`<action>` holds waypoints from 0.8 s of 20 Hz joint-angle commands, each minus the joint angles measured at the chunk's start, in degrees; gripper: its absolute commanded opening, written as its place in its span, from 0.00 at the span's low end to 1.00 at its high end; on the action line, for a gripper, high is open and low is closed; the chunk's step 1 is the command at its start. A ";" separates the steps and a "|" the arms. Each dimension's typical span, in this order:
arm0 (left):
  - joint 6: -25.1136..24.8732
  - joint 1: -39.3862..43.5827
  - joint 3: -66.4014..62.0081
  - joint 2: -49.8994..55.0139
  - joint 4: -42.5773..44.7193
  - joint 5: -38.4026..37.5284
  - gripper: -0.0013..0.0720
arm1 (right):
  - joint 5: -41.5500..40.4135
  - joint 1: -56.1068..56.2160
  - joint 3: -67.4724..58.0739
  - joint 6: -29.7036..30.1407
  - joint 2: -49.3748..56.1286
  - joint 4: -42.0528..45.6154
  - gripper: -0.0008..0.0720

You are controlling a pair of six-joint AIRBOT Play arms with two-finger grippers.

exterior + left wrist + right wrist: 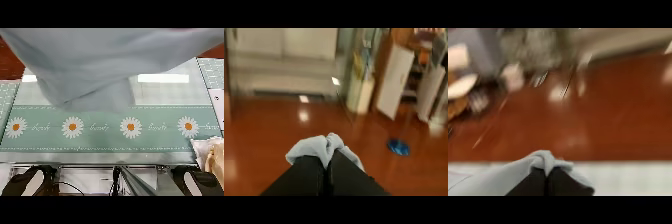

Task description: Fold the shirts.

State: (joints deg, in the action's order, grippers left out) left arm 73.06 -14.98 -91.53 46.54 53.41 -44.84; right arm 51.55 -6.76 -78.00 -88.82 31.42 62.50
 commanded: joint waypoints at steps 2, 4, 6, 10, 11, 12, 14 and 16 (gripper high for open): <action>1.66 -6.10 -4.44 -8.24 0.26 -2.78 0.05 | 2.89 0.04 -12.33 -10.25 -1.11 15.85 0.06; 2.67 -6.23 -4.44 -11.06 0.66 -7.52 0.05 | 8.11 0.07 -13.14 -10.67 -1.14 13.40 0.06; 2.67 -6.05 -4.46 -13.90 0.87 -10.38 0.05 | 11.02 0.07 -13.92 -10.64 -1.25 9.66 0.06; 4.44 -6.05 -6.47 -18.23 4.35 -13.31 0.05 | 14.60 0.04 -19.04 -11.67 -1.29 8.87 0.06; 6.93 -6.05 -7.04 -18.53 5.20 -16.98 0.05 | 18.08 0.04 -19.67 -12.74 -1.29 10.25 0.06; 8.59 -6.05 -7.06 -18.62 5.22 -21.24 0.05 | 22.77 0.04 -19.67 -13.18 -1.16 12.11 0.06; 10.88 -6.08 -6.08 -17.88 5.60 -30.67 0.05 | 35.58 0.04 -19.47 -12.74 0.90 16.59 0.06; 11.26 -6.08 -0.35 -17.62 5.51 -35.69 0.05 | 42.71 0.04 -15.67 -9.70 3.96 16.96 0.06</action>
State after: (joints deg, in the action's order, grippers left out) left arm 81.78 -21.02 -95.77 29.02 58.06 -70.13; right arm 80.66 -6.76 -95.77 -100.66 32.64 76.64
